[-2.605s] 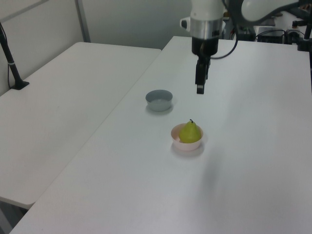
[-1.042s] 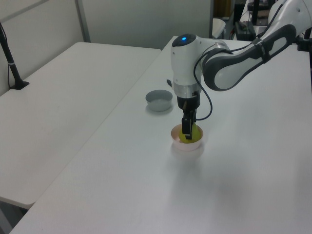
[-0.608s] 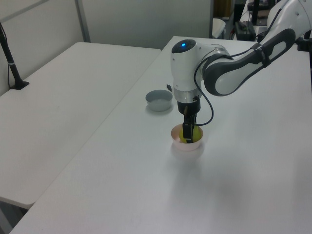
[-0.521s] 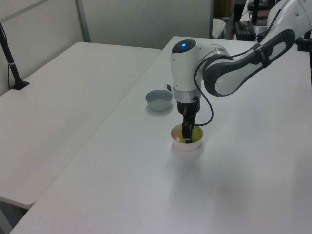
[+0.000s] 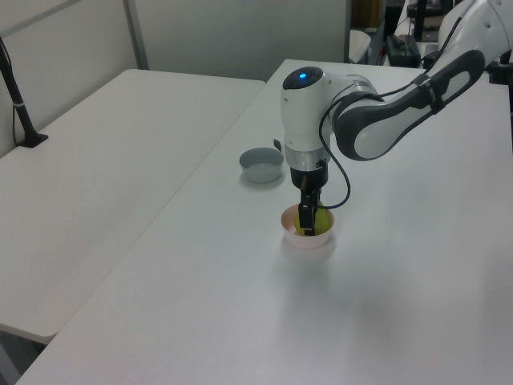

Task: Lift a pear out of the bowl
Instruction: 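Close the gripper around the pear inside the pink bowl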

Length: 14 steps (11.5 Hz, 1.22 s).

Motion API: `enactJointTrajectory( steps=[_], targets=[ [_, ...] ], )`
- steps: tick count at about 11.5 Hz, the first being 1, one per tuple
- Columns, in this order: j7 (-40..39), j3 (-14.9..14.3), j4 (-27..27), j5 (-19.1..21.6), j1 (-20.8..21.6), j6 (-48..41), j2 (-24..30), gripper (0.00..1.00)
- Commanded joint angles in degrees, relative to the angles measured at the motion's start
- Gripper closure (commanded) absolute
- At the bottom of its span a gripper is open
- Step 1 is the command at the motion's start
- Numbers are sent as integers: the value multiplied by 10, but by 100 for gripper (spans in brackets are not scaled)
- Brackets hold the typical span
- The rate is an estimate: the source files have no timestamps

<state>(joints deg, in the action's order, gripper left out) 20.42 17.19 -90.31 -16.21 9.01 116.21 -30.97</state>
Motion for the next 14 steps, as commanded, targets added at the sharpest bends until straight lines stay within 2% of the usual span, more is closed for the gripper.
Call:
enactJointTrajectory(
  steps=[1,6,14],
  targets=[
    [14,-4,-16,-17,2,25,-8,25],
    [9,-4,-17,-19,1,24,-8,51],
    [9,-1,-8,-9,1,-6,27,54]
  ],
)
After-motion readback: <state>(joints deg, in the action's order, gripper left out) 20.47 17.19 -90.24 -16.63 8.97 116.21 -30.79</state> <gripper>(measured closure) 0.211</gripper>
